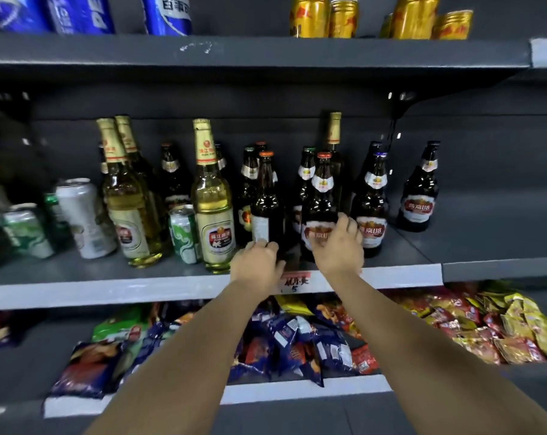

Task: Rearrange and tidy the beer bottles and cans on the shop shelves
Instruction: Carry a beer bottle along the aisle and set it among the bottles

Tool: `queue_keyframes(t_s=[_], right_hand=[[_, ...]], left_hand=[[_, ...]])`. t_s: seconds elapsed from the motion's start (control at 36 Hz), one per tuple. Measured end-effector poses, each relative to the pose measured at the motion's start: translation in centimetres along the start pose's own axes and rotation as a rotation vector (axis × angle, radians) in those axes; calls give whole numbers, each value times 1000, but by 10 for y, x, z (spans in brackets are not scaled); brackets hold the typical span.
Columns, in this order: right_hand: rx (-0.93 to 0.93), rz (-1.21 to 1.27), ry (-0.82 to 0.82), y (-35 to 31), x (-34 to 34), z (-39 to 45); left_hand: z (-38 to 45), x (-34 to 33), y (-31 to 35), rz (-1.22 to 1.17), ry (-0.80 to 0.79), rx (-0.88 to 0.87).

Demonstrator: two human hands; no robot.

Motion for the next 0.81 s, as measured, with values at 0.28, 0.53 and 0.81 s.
queue_keyframes(t_s=[0.28, 0.53, 0.81], right_hand=[[234, -75, -18, -45, -1, -51], [531, -41, -332, -179, -47, -136], [785, 60, -552, -356, -92, -303]], left_hand=[[-59, 38, -86, 149, -30, 138], [-144, 90, -209, 229, 4, 330], [-292, 169, -383, 341, -38, 594]])
Point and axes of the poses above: each hand's wrist, its own z-axis towards the middle knuckle, its own x-axis out of the back of the hand, y = z × x, the point moved 6 cm from there along z, towards the middle knuckle, and after that the axes turned 10 degrees about y, right-handed, at the moved point
